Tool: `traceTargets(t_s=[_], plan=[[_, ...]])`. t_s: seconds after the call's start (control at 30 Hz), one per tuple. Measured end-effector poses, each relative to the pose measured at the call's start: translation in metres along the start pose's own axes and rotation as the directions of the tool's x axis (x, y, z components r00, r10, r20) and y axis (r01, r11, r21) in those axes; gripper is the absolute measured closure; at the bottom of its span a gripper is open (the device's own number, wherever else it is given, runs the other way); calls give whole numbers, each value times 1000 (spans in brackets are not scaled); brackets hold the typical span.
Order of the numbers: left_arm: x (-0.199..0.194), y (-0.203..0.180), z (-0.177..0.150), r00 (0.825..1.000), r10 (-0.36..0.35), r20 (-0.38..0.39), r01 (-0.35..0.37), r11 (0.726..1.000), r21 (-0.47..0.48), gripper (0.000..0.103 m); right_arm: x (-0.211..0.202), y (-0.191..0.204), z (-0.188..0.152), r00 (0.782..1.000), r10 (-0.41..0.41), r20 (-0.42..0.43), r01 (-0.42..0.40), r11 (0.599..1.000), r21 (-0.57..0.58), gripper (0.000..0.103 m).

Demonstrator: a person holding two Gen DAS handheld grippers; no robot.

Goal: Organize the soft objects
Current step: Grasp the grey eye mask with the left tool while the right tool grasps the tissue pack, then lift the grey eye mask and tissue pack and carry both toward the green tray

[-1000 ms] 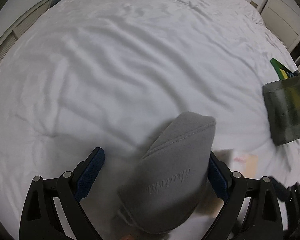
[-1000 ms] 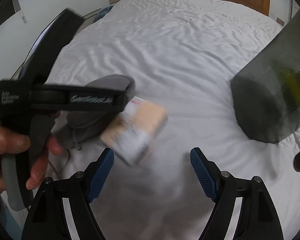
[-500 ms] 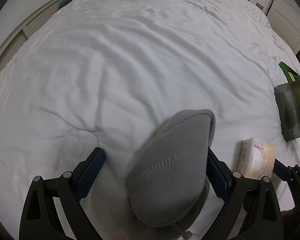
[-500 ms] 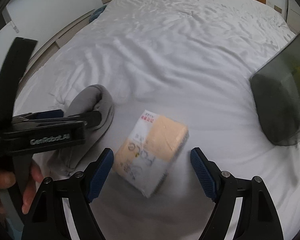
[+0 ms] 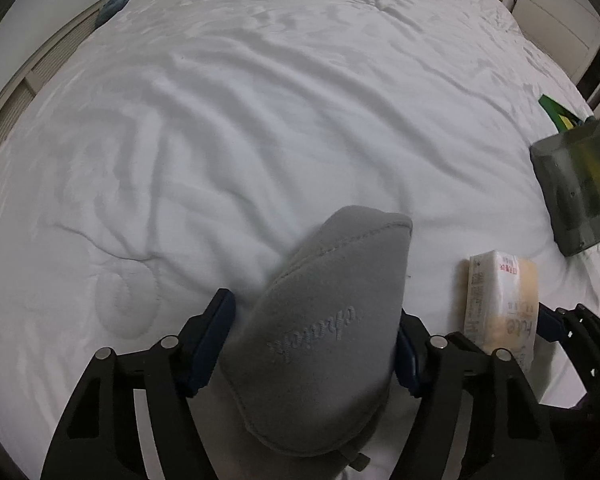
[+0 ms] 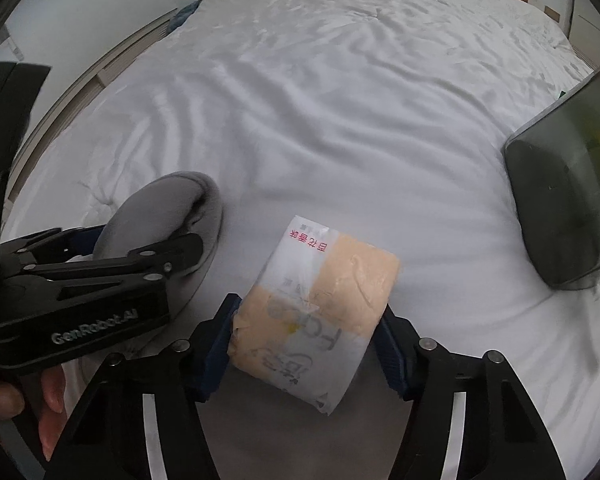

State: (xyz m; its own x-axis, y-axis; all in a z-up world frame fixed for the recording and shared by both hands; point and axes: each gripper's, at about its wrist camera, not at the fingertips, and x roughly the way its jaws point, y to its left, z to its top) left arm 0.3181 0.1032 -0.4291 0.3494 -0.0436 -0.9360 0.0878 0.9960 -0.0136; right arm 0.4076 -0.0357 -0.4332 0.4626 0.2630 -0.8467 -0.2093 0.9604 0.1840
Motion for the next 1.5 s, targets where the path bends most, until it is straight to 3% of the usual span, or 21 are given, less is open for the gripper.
traceTargets(t_s=[0.1,0.17,0.2,0.33,0.77,1.17,1.5], plan=[[2,-10,0,999,36,-5,-36,999,15,37,-4,0,-2,1000,6,5,-6,1000,-9,43],[3,-14,-2,999,40,-8,-40,999,10,46,-5,-1,-2,1000,12,4,-12,1000,-14,44],[3,-16,-1,999,34,-5,-34,999,11,57,-6,-2,-2,1000,13,4,-13,1000,-19,44],[-3,-31,1,1000,31,5,-31,999,33,79,-14,-7,-4,1000,23,8,-23,999,-30,45],[-55,-40,-12,993,86,76,-84,996,-20,82,-72,-36,-19,997,68,49,-65,996,-58,46],[-102,-93,-30,988,132,84,-129,991,-38,81,-142,-73,-48,990,138,31,-132,982,-136,47],[-138,-163,-60,989,136,52,-134,991,-25,79,-200,-134,-78,990,143,0,-141,976,-165,47]])
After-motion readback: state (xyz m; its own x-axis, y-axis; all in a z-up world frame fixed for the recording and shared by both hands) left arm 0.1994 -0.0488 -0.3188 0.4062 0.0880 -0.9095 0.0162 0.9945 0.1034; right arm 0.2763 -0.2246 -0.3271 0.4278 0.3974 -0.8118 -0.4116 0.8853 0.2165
